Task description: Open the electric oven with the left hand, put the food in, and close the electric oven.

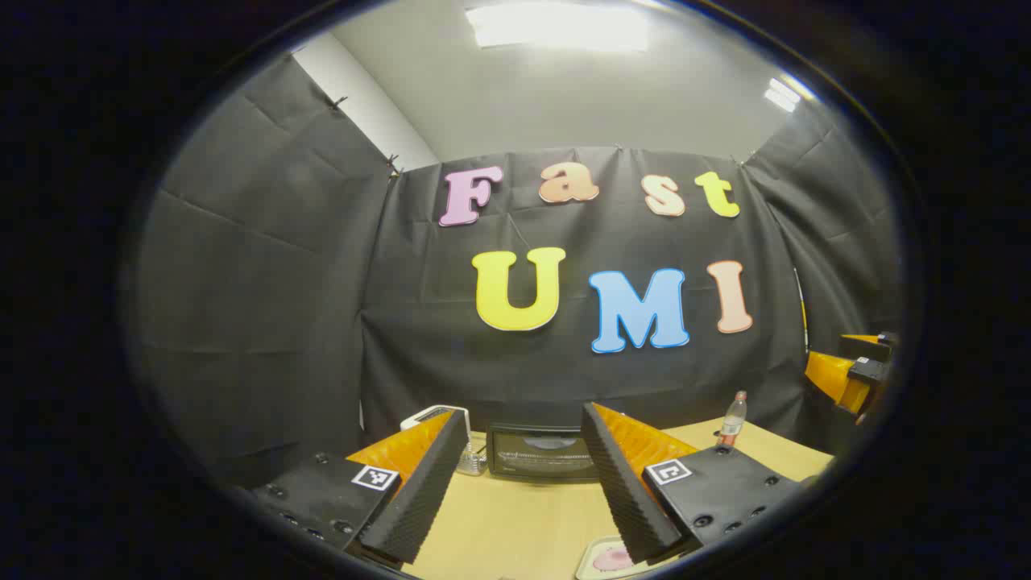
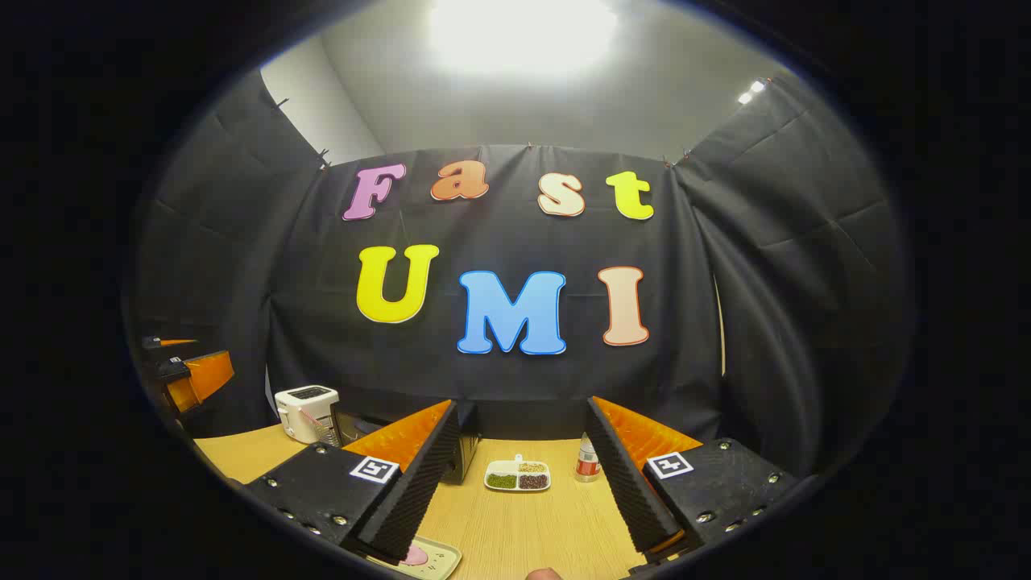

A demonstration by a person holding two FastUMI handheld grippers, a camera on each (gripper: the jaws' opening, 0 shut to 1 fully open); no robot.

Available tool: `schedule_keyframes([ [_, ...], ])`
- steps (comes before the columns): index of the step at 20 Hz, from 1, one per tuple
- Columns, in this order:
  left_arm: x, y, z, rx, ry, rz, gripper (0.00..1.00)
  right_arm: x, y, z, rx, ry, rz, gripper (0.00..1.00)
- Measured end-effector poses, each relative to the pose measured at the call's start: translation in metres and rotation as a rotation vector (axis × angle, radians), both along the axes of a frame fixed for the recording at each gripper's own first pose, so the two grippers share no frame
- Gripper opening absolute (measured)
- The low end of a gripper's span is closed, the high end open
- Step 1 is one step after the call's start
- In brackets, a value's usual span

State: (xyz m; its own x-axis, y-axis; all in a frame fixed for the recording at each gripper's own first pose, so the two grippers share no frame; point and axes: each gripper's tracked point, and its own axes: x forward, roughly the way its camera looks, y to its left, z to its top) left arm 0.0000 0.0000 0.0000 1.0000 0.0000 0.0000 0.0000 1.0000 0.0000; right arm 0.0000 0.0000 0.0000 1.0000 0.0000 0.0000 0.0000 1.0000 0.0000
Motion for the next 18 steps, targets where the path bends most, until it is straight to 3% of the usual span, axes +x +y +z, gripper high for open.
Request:
schedule_keyframes([
  [3,-0.001,-0.004,0.000,0.012,-0.001,-0.002,0.96,-0.002,-0.006,-0.001,0.008,0.002,-0.007,0.96],
  [4,-0.001,-0.006,0.000,0.013,-0.001,-0.004,1.00,-0.002,-0.009,-0.001,0.007,0.001,-0.010,0.96],
  [18,-0.008,-0.039,0.006,0.005,-0.011,-0.010,1.00,-0.009,-0.039,-0.005,-0.021,-0.018,0.013,0.96],
])
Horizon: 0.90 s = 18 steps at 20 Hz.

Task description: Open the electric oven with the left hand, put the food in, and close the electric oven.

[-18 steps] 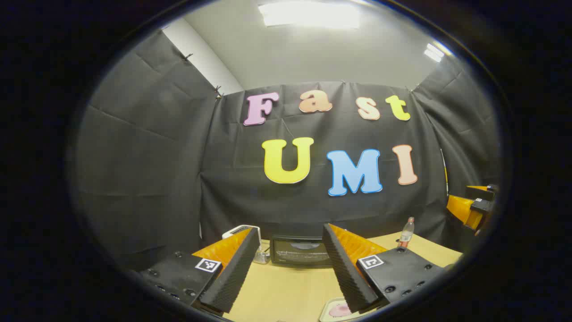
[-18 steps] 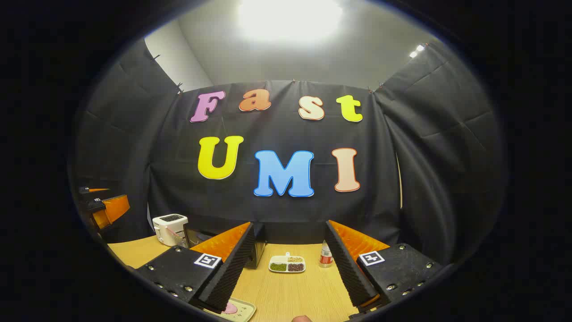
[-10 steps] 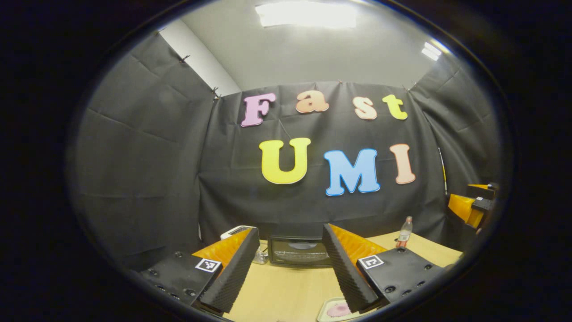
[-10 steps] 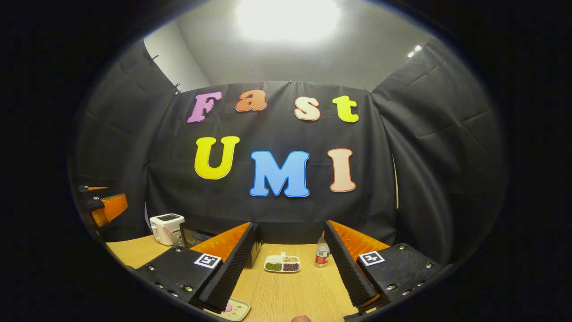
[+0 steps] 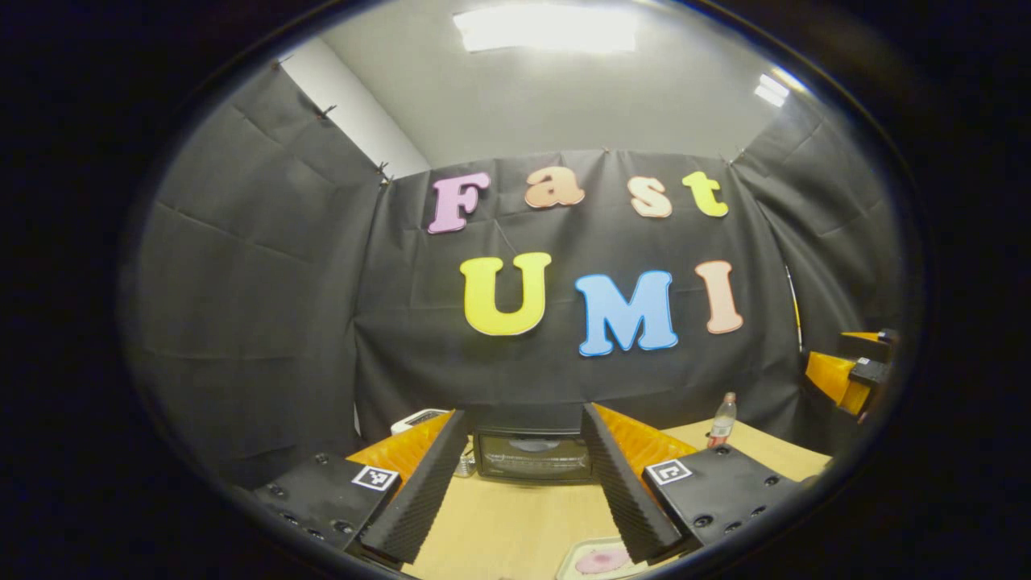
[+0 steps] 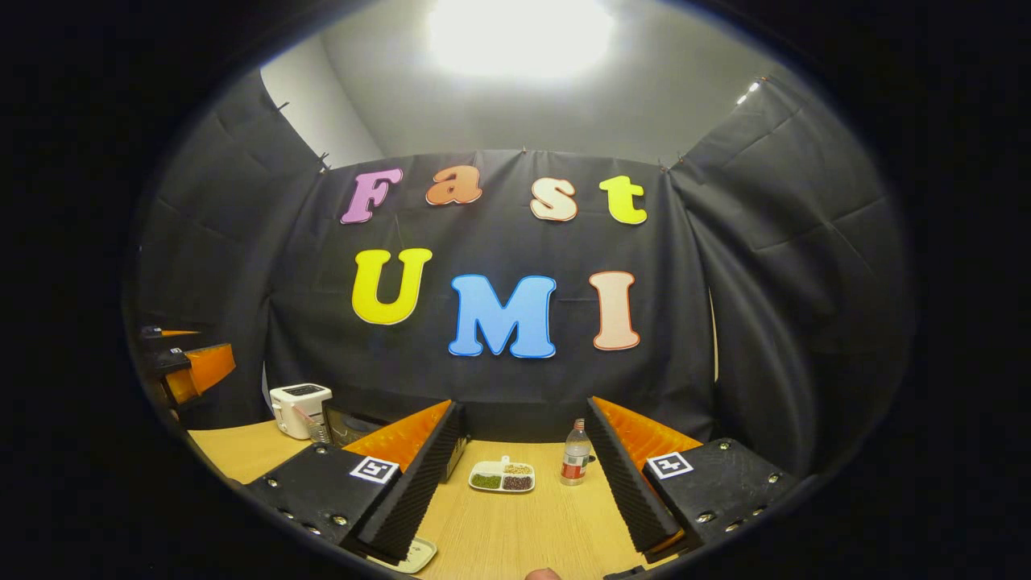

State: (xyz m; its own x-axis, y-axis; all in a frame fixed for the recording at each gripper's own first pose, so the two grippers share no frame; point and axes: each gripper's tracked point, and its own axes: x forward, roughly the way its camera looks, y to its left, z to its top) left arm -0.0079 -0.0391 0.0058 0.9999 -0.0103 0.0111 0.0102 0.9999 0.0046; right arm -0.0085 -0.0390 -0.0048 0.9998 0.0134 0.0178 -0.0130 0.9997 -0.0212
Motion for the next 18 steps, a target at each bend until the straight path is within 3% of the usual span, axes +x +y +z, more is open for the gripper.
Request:
schedule_keyframes([
  [5,0.018,0.005,0.001,-0.012,0.003,0.037,1.00,0.002,0.005,-0.001,0.004,-0.031,0.077,0.96],
  [9,0.050,0.013,0.002,-0.005,0.000,0.047,1.00,0.010,0.007,-0.011,0.023,-0.003,0.089,0.96],
  [10,0.062,0.014,0.000,-0.006,0.002,0.041,0.96,0.014,0.007,-0.010,0.025,-0.009,0.082,0.96],
  [11,0.075,0.015,-0.004,-0.008,0.005,0.034,1.00,0.018,0.007,-0.010,0.024,-0.011,0.074,0.96],
  [15,0.137,0.019,-0.023,0.001,0.008,-0.005,1.00,0.043,0.009,-0.010,0.025,-0.007,0.003,0.96],
  [16,0.153,0.017,-0.030,0.002,0.014,-0.025,0.90,0.048,0.010,-0.009,0.028,-0.010,-0.017,0.96],
  [18,0.183,0.018,-0.044,0.002,0.026,-0.056,0.93,0.061,0.014,-0.007,0.027,-0.019,-0.055,0.96],
])
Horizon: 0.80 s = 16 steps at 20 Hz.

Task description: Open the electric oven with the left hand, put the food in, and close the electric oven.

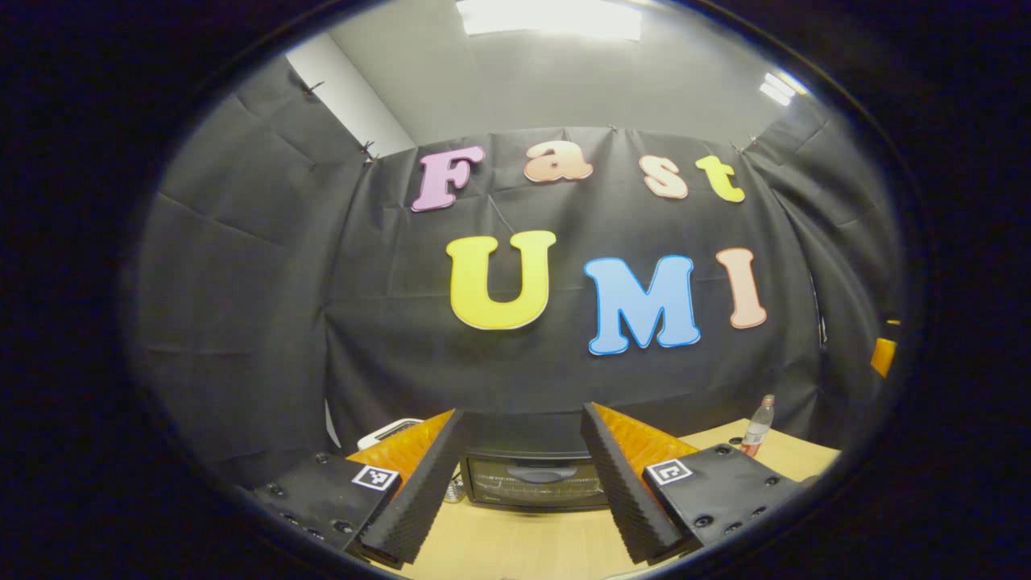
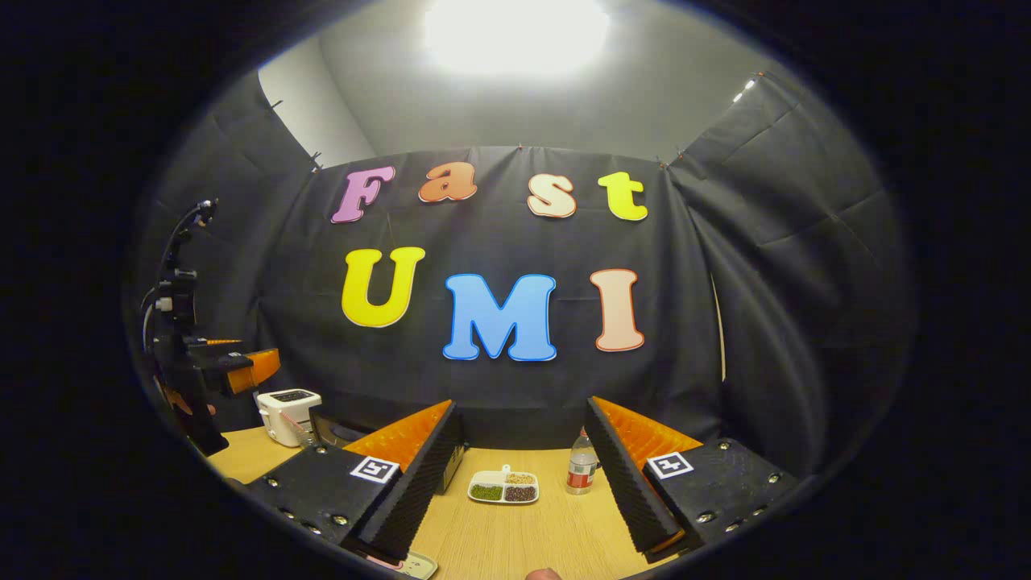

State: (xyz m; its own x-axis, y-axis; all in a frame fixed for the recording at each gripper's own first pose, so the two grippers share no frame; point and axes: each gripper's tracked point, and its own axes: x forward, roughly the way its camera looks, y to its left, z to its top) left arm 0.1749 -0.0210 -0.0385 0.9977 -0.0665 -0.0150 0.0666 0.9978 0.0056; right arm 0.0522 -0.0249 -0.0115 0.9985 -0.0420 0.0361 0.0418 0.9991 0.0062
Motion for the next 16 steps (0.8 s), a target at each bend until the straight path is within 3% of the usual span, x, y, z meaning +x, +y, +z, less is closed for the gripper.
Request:
schedule_keyframes([
  [2,0.027,-0.001,-0.018,-0.009,0.020,-0.032,1.00,0.012,0.004,-0.005,-0.005,0.014,-0.035,0.96],
  [6,0.078,-0.003,-0.052,-0.004,0.050,-0.090,0.96,0.029,0.013,-0.017,0.002,0.047,-0.099,0.96],
  [7,0.088,-0.003,-0.063,-0.001,0.061,-0.106,1.00,0.032,0.015,-0.019,0.002,0.056,-0.117,0.96],
  [9,0.108,-0.009,-0.086,0.003,0.085,-0.137,0.96,0.036,0.016,-0.024,-0.005,0.069,-0.154,0.96],
  [10,0.117,-0.011,-0.098,0.006,0.099,-0.151,1.00,0.037,0.018,-0.026,-0.010,0.078,-0.172,0.96],
  [12,0.132,-0.016,-0.122,0.008,0.129,-0.175,0.96,0.038,0.020,-0.032,-0.019,0.098,-0.199,0.96],
  [14,0.147,-0.021,-0.142,0.009,0.152,-0.196,1.00,0.038,0.021,-0.038,-0.033,0.118,-0.224,0.96],
  [16,0.160,-0.027,-0.159,0.010,0.169,-0.210,0.96,0.036,0.022,-0.041,-0.046,0.132,-0.246,0.96],
])
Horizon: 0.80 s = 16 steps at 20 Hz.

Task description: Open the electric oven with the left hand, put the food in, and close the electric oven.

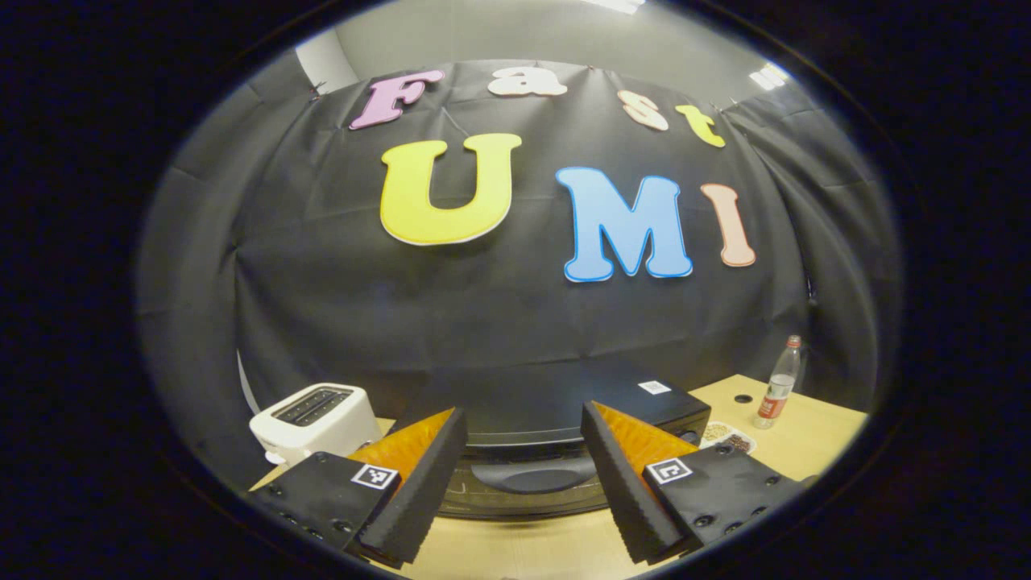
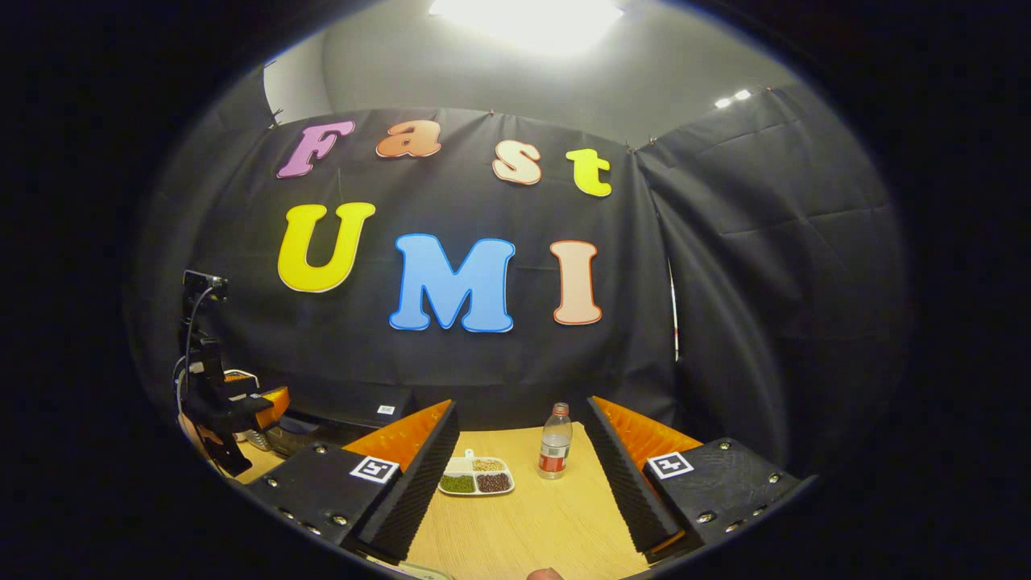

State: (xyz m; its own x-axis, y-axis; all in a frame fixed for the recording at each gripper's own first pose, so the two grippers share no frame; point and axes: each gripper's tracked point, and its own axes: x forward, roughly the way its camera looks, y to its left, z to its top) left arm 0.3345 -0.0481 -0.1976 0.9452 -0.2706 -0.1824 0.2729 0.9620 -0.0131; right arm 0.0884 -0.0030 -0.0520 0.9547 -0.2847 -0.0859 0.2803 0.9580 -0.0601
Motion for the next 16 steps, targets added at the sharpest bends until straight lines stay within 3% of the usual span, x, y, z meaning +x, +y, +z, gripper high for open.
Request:
schedule_keyframes([
  [7,0.024,-0.014,-0.051,0.008,0.071,-0.008,1.00,-0.007,-0.006,0.002,-0.045,0.027,-0.046,0.96],
  [8,0.025,-0.014,-0.055,0.008,0.075,-0.006,0.92,-0.008,-0.007,0.003,-0.049,0.027,-0.049,0.96],
  [10,0.023,-0.013,-0.055,0.020,0.058,0.002,1.00,-0.009,-0.009,0.004,-0.055,0.027,-0.053,0.96],
  [11,0.023,-0.014,-0.057,0.032,0.050,0.000,0.96,-0.008,-0.009,0.004,-0.056,0.030,-0.051,0.96],
  [15,0.017,-0.012,-0.059,0.017,0.054,0.011,1.00,-0.009,-0.006,0.004,-0.050,0.034,-0.034,0.96],
  [16,0.013,-0.011,-0.059,0.019,0.053,0.015,0.92,-0.008,-0.005,0.006,-0.048,0.029,-0.026,0.96],
])
